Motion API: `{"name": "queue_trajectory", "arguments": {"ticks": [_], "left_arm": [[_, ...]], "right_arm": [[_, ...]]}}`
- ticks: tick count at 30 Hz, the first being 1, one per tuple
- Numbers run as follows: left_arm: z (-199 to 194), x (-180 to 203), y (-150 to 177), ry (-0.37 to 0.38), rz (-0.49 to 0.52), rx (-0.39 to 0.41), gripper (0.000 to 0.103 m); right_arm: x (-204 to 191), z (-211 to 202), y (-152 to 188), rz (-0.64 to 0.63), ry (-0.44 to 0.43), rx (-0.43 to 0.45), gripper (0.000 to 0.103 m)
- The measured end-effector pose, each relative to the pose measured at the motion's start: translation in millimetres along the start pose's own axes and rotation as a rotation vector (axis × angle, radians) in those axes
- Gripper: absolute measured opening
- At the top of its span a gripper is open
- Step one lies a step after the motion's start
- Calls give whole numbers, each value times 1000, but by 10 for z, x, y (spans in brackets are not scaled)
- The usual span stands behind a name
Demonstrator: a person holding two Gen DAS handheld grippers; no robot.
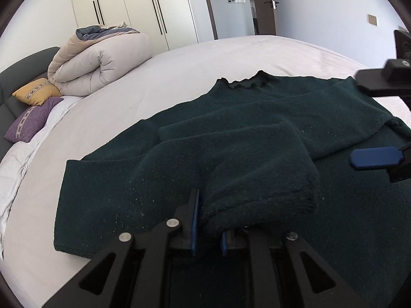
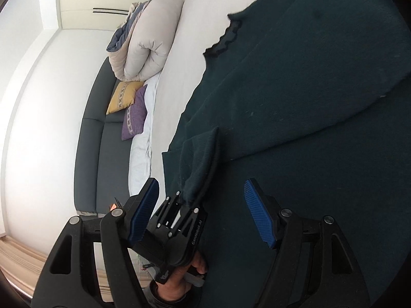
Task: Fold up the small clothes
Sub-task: 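Grasp the other sleeve cuff with the left gripper and lift it, then fold the held sleeve across the sweater body and release with the left gripper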
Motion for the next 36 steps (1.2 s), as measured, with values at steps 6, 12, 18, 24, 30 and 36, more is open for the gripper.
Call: {"name": "queue_trajectory", "arguments": {"ticks": [6, 12, 18, 24, 30, 36], "left_arm": [[-50, -62, 0, 30, -59, 22, 17], [-45, -138, -13, 51, -112, 14, 24], [-231, -268, -27, 143, -228, 39, 76], [-349, -52, 73, 177, -199, 28, 86], [-189, 61, 124, 156, -147, -43, 86], [-173, 119, 138, 152, -109, -47, 86]], "right_arm": [[52, 623, -93, 73, 35, -94, 61], [17, 954, -85, 29, 92, -129, 18], [-268, 769, -321, -150, 226, -48, 7], [-305, 348, -775, -268, 436, 29, 7], [-35, 21, -1037, -281, 580, 60, 7], [345, -224, -1136, -268, 656, 67, 7]]}}
Point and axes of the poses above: each gripper's, at about its wrist camera, not at the fingertips, and z roughly the way its jaws point, x to its right, y to its underside, the point moved 5 cm from there along z, roughly the way its jaws point, and after that the axes turned 7 degrees about -z, right-handed, at the moved point
